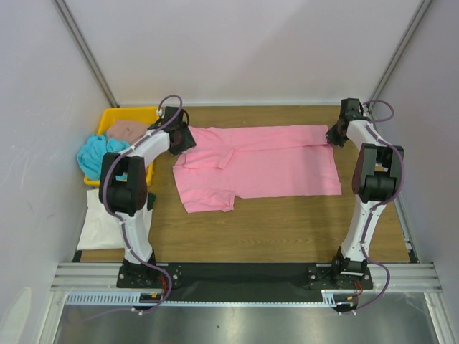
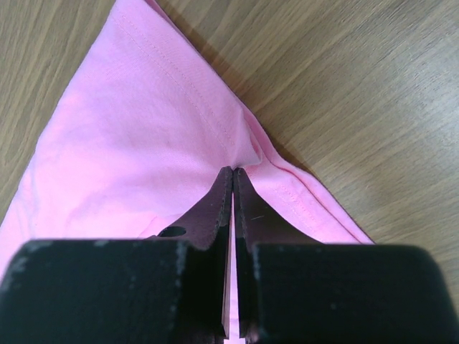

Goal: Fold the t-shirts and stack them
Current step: Fold the tshirt

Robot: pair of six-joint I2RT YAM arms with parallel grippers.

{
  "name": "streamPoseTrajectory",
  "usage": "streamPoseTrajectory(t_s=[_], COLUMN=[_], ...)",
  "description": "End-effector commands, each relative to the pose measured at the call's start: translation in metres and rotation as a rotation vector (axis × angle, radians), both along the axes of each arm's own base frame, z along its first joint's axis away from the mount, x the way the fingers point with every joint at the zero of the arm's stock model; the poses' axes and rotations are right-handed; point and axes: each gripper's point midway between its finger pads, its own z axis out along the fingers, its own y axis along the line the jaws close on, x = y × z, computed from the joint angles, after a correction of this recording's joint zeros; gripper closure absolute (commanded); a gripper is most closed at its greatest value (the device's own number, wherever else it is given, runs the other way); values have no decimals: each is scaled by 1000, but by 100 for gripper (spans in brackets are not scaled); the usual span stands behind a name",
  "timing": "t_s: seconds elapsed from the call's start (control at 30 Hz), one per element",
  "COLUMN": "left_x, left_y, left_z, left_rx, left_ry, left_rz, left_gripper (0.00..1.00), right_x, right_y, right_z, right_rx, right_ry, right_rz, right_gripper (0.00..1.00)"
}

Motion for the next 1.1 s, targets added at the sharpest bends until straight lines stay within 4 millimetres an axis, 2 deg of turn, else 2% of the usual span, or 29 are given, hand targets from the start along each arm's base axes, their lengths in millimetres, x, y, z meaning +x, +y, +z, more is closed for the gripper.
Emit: streamPoseTrajectory(t_s=[0.0,0.3,0.83,0.93,1.07], left_x=[-3,-29,-48,-49,-47], left_y=[-4,-5,-11,-12,-10], left_z=[24,3,-7,-7,-3], left_rx=[-35,-67,-98,-99,-81], left_ry=[-66,9,52,57,52], left_rz=[-11,30,54,55,68], left_gripper=[42,44,47,56,78], right_x=[3,3,2,1,2], right_y=[-6,-7,-9,-8,-9], right_z=[12,12,10,11,12], right_rx=[-21,-20,-25,-22,-26], right_ry=[-24,-24,-14,-14,-18], right_rz=[-1,2,4,5,6], right_gripper=[100,100,100,100,100])
